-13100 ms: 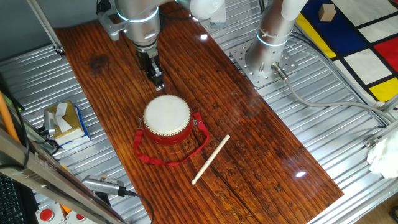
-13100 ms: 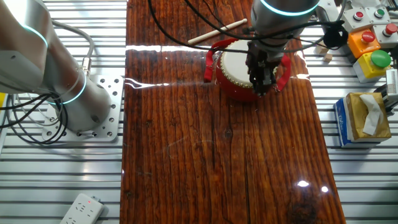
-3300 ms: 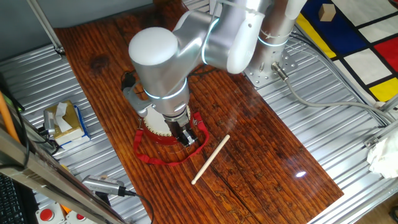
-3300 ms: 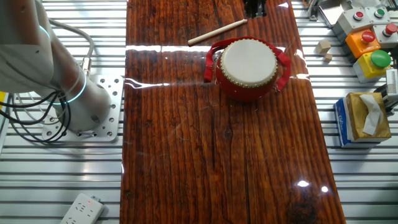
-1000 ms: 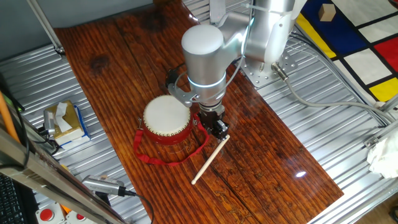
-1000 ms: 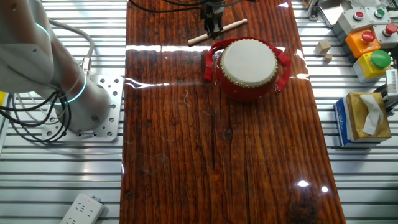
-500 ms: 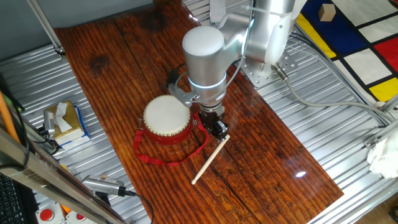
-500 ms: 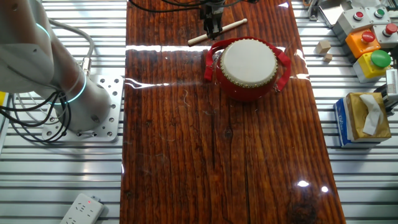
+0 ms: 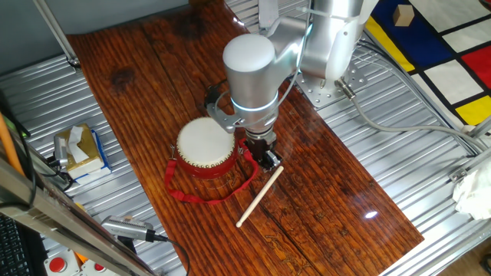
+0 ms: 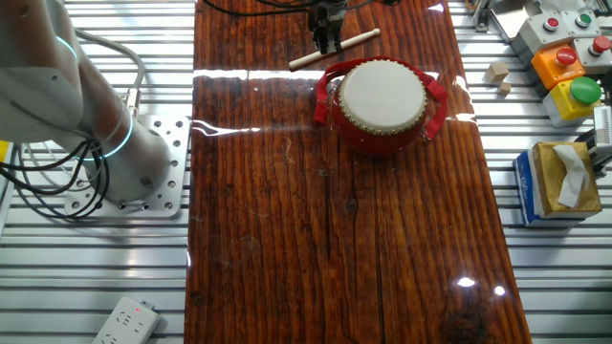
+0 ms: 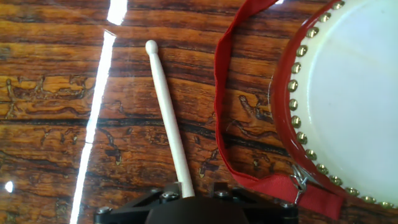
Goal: Play the drum
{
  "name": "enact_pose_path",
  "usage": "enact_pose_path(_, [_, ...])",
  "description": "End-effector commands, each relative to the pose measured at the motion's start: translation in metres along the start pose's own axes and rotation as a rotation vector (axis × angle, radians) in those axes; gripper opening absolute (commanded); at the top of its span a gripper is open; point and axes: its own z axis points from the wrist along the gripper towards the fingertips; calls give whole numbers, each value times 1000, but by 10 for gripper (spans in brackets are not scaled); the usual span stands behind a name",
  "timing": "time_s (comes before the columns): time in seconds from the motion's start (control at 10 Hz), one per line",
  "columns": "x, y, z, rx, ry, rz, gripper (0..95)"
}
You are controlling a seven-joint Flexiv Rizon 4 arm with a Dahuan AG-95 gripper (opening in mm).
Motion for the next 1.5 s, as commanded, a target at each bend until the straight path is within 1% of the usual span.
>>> enact_pose_path(0.1, [1,0,-1,0,2,-21,0])
enact_pose_path(0.5, [1,0,-1,-1,10,-45,0])
enact_pose_path(0.6, [1,0,-1,4,11,-50,0])
enact_pose_path(1.2, [1,1,-1,4,6,-35,0])
enact_pose_path(1.4, [0,11,2,3,2,-13,0])
enact_pose_path(1.5, [0,17,5,-3,2,-7,0])
